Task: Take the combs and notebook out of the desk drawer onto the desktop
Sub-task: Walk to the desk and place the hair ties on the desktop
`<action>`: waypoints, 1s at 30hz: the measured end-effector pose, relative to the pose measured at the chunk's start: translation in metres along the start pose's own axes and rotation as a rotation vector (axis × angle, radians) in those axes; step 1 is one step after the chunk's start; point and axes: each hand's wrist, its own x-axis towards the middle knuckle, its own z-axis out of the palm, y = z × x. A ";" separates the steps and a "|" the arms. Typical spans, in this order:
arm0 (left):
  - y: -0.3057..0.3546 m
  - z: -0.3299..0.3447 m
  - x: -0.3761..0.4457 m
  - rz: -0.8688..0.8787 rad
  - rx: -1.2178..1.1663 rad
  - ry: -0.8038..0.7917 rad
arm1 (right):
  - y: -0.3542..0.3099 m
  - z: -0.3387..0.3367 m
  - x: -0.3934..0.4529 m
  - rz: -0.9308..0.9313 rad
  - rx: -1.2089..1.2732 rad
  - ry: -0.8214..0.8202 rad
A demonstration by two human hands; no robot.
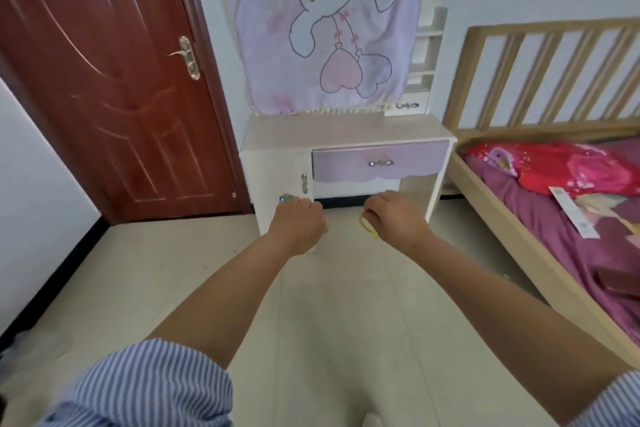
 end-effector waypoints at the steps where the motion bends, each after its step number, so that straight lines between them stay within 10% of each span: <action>1: -0.008 0.002 0.032 0.000 -0.006 -0.016 | 0.016 0.005 0.027 -0.001 0.007 -0.017; 15: -0.182 0.051 0.386 -0.176 -0.226 -0.102 | 0.142 0.116 0.410 -0.042 0.133 -0.053; 30: -0.323 0.163 0.653 -0.345 -0.292 -0.267 | 0.215 0.285 0.692 0.109 0.138 -0.487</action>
